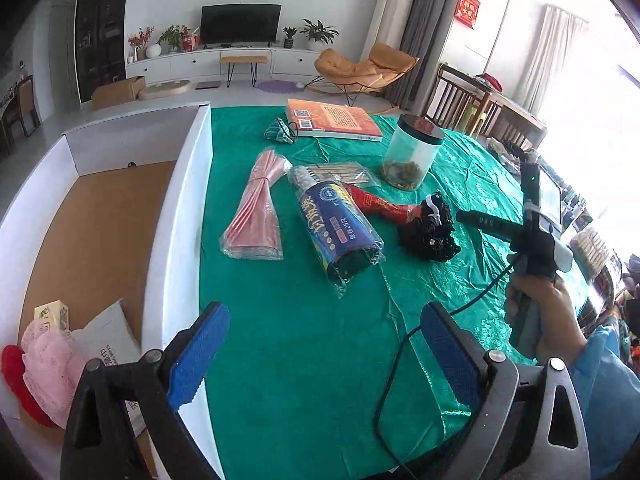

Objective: Organize soft objects
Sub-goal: 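Move the right tool over the black lace pouches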

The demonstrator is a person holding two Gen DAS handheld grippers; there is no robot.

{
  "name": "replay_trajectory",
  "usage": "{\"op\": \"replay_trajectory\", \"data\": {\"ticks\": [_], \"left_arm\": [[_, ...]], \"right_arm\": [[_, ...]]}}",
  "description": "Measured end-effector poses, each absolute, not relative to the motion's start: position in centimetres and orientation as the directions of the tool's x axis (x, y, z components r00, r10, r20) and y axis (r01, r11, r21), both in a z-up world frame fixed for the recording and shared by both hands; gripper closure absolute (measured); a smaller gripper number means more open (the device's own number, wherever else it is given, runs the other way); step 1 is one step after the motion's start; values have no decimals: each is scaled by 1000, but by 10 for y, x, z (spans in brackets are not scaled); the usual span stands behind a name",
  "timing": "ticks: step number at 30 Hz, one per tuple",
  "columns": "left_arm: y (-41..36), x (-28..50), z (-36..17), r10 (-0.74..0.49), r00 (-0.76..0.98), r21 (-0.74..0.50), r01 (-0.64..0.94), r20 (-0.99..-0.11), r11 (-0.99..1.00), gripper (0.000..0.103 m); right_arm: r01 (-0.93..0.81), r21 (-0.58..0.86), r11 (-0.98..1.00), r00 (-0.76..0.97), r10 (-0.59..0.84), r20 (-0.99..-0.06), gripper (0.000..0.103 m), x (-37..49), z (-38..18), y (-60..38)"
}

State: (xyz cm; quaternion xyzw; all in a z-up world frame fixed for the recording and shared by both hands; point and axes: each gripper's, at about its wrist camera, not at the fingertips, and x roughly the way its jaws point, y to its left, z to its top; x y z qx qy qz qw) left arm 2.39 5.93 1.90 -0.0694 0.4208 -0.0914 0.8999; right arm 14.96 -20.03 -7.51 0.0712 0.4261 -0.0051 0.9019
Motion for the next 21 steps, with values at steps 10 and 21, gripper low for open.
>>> {"op": "replay_trajectory", "data": {"ticks": [10, 21], "left_arm": [[32, 60, -53, -151, 559, -173, 14, -816, 985, 7], [21, 94, -103, 10, 570, 3, -14, -821, 1000, 6]], "right_arm": [[106, 195, 975, 642, 82, -762, 22, 100, -73, -232], [49, 36, 998, 592, 0, -806, 22, 90, -98, -195]]}}
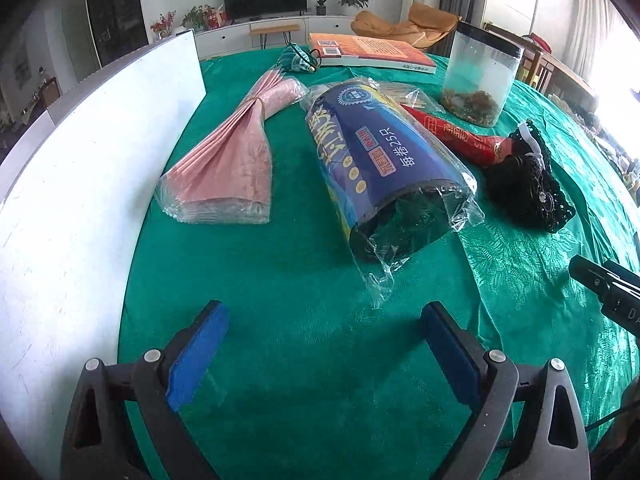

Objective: Organize soft objects

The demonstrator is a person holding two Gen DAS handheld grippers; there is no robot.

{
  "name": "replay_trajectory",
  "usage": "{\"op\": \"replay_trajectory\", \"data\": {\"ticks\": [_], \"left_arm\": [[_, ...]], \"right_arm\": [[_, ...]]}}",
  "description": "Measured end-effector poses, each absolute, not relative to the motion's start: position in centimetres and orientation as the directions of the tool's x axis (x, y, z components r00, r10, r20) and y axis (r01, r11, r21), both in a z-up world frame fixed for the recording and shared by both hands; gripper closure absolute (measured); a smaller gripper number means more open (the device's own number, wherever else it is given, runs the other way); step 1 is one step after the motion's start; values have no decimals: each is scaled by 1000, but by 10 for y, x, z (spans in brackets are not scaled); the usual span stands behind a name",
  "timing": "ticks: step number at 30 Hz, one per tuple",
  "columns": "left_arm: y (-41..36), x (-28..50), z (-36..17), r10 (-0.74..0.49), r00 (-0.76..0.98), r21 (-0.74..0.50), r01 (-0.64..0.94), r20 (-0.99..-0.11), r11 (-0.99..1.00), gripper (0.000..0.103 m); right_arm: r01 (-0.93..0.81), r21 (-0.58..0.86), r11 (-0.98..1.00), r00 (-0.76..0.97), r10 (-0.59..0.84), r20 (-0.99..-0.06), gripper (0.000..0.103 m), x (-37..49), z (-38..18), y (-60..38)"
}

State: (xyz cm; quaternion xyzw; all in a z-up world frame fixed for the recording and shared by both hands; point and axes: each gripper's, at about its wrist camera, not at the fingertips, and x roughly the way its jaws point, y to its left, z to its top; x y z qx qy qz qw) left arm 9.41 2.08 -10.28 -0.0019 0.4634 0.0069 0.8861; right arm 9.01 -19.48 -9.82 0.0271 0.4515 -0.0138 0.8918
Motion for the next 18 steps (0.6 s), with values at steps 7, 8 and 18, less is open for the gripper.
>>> {"op": "replay_trajectory", "data": {"ticks": [7, 8, 18], "left_arm": [[23, 94, -105, 9, 587, -2, -18, -810, 1000, 0], [23, 94, -105, 9, 587, -2, -18, -810, 1000, 0], [23, 94, -105, 9, 587, -2, -18, -810, 1000, 0]], "right_arm": [[53, 5, 999, 572, -26, -820, 11, 96, -108, -190], [52, 10, 999, 573, -21, -819, 9, 96, -108, -190], [56, 12, 998, 584, -23, -811, 6, 97, -108, -187]]}}
